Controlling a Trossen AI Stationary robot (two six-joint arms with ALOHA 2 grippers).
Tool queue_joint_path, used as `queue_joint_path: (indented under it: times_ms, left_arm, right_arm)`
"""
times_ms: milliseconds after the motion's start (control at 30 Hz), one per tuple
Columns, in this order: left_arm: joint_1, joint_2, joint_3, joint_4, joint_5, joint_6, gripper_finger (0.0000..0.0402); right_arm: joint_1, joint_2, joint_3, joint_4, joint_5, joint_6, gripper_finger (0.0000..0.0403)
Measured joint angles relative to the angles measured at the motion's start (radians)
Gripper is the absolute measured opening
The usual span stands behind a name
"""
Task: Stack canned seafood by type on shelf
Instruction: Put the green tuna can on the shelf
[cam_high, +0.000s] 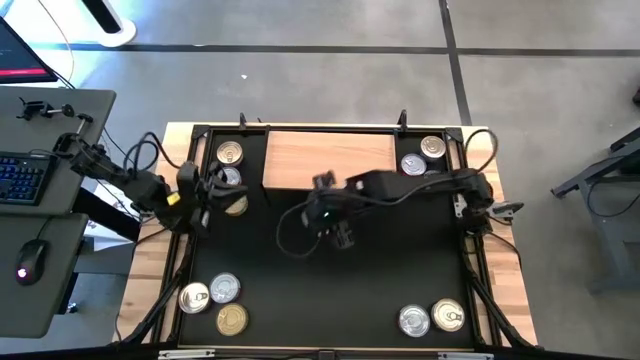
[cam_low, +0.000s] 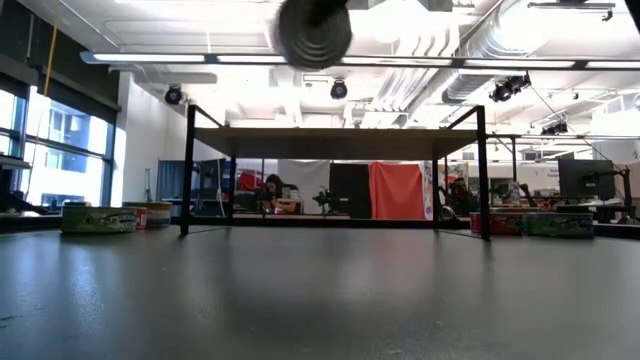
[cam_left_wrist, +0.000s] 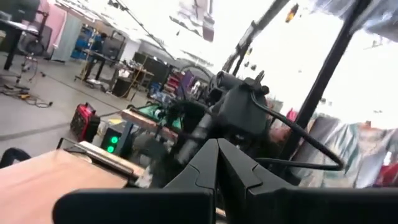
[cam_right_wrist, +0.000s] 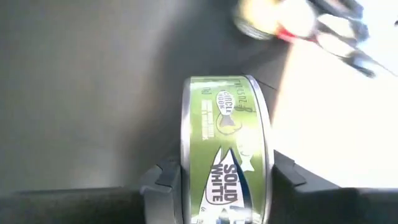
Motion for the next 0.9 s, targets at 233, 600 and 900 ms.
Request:
queue_joint_path:
  times_ms: [233,600,900]
  left_arm:
    - [0.030,0.020,0.000,0.014,0.003,-0.003,0.0000]
    - [0.052,0.074,0.000,0.048,0.009,-0.004,0.0000]
    - [0.052,0.073,0.000,0.083,0.008,-0.003,0.0000]
  right_arm:
    - [-0.122,-0.047,-0.018,-0.267,0.308,0.202,0.0117]
    - [-0.318,-0.058,-0.222,-0.368,0.515,0.409,0.0117]
    - [-0.338,-0.058,-0.390,-0.328,0.584,0.403,0.0120]
